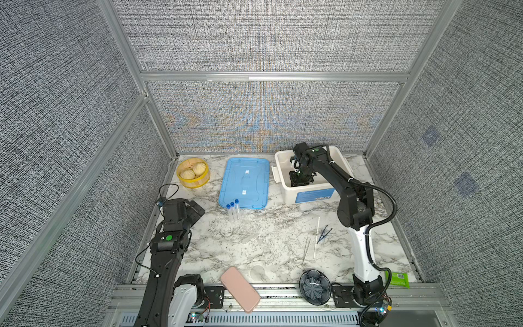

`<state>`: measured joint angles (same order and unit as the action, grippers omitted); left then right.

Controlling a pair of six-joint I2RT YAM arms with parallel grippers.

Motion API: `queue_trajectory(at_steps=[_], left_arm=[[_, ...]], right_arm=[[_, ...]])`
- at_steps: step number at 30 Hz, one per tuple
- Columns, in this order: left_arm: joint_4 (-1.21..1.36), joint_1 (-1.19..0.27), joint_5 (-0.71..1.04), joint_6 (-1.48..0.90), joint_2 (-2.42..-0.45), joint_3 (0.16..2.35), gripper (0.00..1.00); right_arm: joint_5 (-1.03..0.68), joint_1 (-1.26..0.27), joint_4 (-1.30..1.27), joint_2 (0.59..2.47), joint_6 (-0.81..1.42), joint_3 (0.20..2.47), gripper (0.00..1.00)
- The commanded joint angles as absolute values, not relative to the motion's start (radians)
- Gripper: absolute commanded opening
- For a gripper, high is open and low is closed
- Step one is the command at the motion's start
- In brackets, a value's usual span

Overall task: Organize the chemistry lab equipment
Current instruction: 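Open the right gripper to release the beaker in the bin, then move the right gripper to the small clear funnel and grasp its stem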

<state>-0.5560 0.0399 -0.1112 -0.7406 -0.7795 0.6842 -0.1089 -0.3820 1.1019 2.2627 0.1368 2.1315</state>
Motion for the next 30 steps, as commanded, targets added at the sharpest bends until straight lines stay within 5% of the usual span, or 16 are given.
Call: queue_trajectory(at_steps=[1,18,30], left_arm=[[-0.569,0.038,-0.110,-0.738,-0.771,0.692,0.99],[-0.691,0.038,-0.199,-0.707,-0.783,0.734,0.99],[-0.670,0.057,-0.080,-0.801,-0.846,0.664,0.99]], right_arm=[[-0.076,-0.382,1.103,2.221,0.147,2.129,0.38],[-0.057,-0.579,1.196,1.936,-0.052,2.170,0.44],[-0.329,-0.936,0.908,1.671,-0.165,1.626,0.46]])
